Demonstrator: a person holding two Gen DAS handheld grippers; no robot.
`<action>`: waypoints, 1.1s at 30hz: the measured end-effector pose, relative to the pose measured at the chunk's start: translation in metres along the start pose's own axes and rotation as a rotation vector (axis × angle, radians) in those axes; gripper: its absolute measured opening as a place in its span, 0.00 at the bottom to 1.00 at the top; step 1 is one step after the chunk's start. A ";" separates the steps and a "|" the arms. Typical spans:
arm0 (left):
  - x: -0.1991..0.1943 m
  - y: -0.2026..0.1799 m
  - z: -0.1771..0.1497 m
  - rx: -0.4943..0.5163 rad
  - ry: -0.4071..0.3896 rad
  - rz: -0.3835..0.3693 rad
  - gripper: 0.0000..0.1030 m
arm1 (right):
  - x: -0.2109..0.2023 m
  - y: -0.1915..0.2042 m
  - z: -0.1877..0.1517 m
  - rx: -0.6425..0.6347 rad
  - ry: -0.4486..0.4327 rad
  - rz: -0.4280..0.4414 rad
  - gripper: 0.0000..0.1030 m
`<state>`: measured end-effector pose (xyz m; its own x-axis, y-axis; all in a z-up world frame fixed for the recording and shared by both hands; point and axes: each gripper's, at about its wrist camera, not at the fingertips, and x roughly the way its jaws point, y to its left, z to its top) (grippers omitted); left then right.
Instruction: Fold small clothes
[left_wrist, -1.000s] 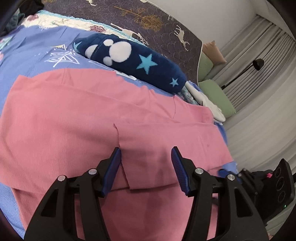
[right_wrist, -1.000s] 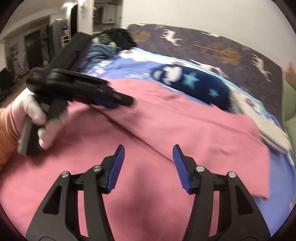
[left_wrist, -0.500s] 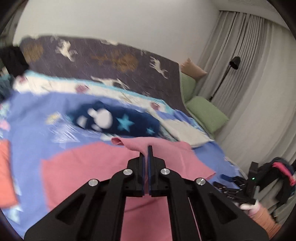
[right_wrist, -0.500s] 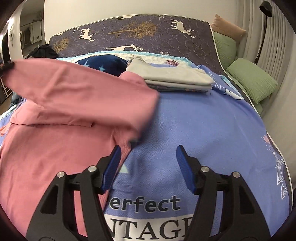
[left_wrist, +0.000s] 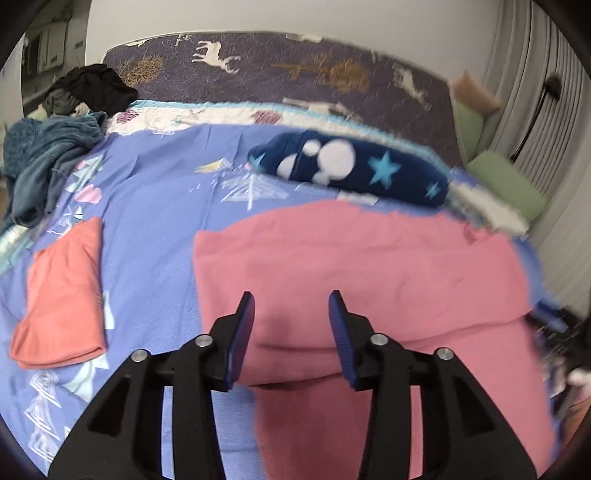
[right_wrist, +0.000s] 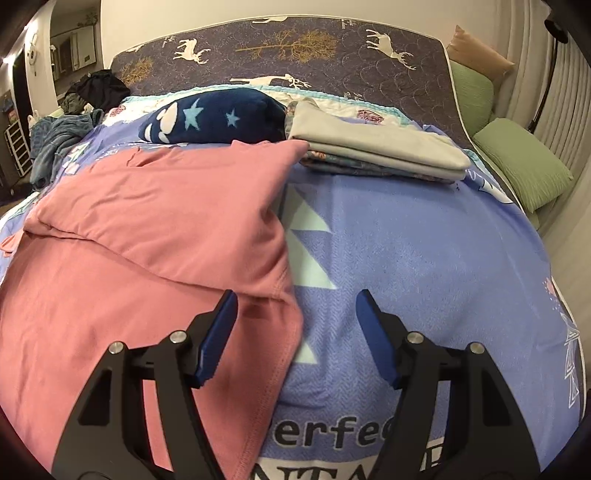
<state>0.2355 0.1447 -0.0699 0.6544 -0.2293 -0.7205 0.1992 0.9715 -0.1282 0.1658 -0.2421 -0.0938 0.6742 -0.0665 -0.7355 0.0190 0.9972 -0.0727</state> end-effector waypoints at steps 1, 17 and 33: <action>0.006 0.000 -0.003 0.000 0.019 0.013 0.44 | 0.005 0.001 0.002 -0.003 0.014 -0.009 0.66; 0.009 -0.159 0.051 0.190 0.010 -0.380 0.45 | 0.004 -0.069 0.025 0.265 0.004 0.235 0.66; 0.106 -0.320 0.082 0.415 0.188 -0.410 0.62 | 0.145 -0.210 0.100 0.990 0.033 0.531 0.77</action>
<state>0.3007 -0.1953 -0.0491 0.3325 -0.5282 -0.7813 0.6999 0.6935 -0.1710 0.3331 -0.4574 -0.1177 0.7520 0.3888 -0.5323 0.3228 0.4868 0.8117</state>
